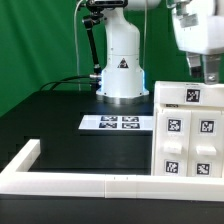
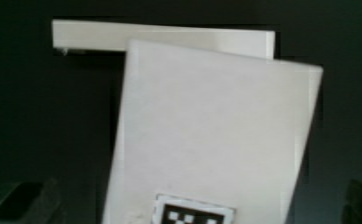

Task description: Assemble cabinet

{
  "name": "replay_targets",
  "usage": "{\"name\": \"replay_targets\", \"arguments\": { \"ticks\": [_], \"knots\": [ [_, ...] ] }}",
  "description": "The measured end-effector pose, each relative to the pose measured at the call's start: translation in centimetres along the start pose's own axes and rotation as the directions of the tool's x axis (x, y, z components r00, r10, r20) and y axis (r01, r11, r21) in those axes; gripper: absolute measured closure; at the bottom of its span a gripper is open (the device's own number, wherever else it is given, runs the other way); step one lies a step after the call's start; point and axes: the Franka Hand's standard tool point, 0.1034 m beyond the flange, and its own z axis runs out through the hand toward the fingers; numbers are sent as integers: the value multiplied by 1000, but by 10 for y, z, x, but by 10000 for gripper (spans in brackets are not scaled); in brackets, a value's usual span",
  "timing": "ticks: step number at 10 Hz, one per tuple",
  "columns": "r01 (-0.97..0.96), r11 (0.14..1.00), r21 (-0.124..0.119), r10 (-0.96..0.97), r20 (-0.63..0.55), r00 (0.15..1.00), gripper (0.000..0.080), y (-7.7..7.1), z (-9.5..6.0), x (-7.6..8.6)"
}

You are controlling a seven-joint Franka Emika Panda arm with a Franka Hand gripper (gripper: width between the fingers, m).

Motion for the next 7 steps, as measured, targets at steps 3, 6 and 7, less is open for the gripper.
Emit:
{"name": "replay_targets", "arguments": {
  "ticks": [3,6,7],
  "knots": [
    [366,931,6,-366,-1,931,2,-3,-2,-2],
    [593,805,2,-593,1,805,2,-4,-3,-3],
    [657,754,2,-657,1,754,2,-4,-3,-2]
  ]
}}
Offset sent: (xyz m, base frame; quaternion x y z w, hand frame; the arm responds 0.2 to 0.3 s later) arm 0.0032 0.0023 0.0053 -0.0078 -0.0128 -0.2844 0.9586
